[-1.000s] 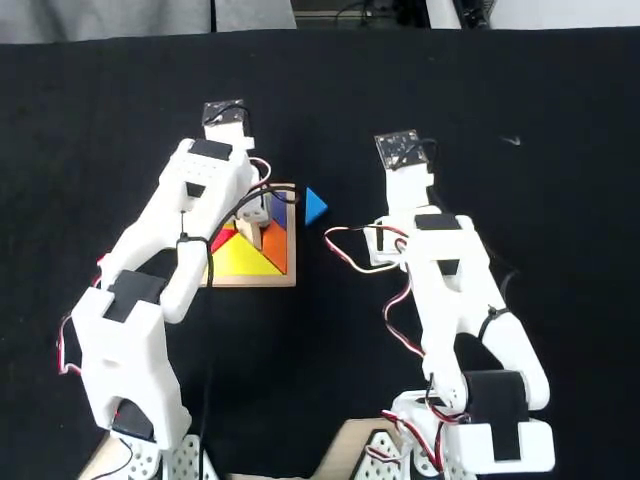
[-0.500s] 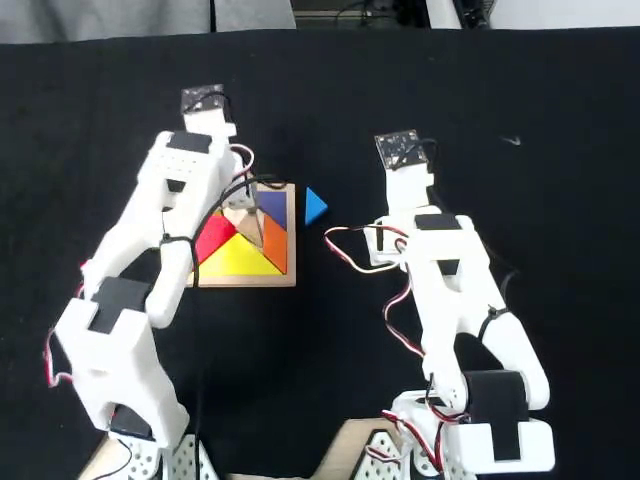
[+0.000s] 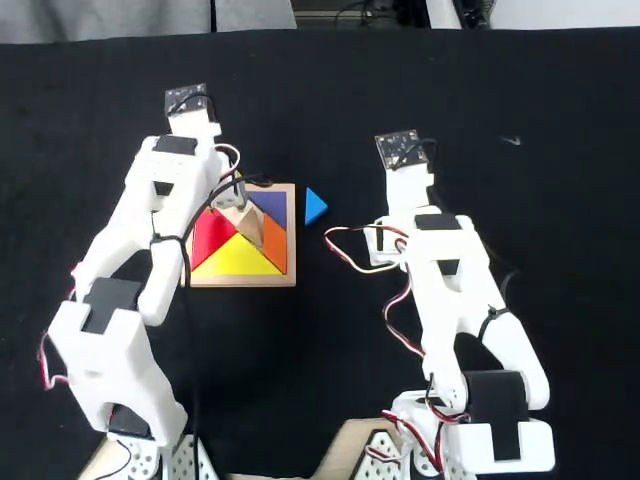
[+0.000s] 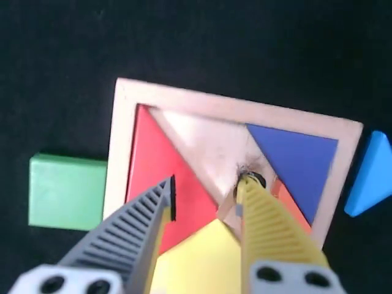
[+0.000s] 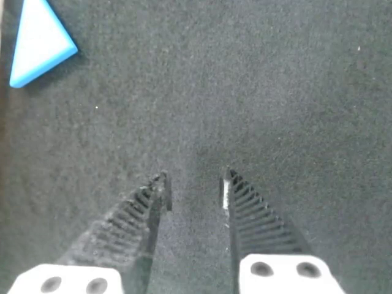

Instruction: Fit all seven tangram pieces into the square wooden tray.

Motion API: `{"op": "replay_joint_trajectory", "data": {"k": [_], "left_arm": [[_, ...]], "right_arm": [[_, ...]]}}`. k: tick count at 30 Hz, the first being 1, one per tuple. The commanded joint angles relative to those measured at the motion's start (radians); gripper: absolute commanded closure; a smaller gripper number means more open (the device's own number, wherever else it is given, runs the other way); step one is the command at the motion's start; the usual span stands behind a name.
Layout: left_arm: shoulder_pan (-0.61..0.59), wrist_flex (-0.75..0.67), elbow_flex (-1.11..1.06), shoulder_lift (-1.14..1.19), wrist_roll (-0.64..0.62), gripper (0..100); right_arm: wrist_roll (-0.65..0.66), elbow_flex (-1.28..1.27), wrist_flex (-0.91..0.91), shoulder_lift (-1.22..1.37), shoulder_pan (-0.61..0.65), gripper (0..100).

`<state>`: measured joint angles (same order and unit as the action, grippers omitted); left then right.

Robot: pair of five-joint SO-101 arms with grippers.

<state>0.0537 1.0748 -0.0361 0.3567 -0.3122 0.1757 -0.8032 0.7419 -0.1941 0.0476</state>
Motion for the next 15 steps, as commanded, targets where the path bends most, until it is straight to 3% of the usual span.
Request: {"op": "replay_joint_trajectory", "data": {"k": [1, 15], "left_arm": [[0.012, -0.026, 0.019, 0.017, 0.009, 82], [0.071, -0.026, 0.044, 0.018, 0.009, 82]], "right_arm": [[-0.009, 0.002, -0.011, -0.038, -0.006, 85.8], [-0.002, 0.002, -0.011, -0.038, -0.006, 85.8]]}}
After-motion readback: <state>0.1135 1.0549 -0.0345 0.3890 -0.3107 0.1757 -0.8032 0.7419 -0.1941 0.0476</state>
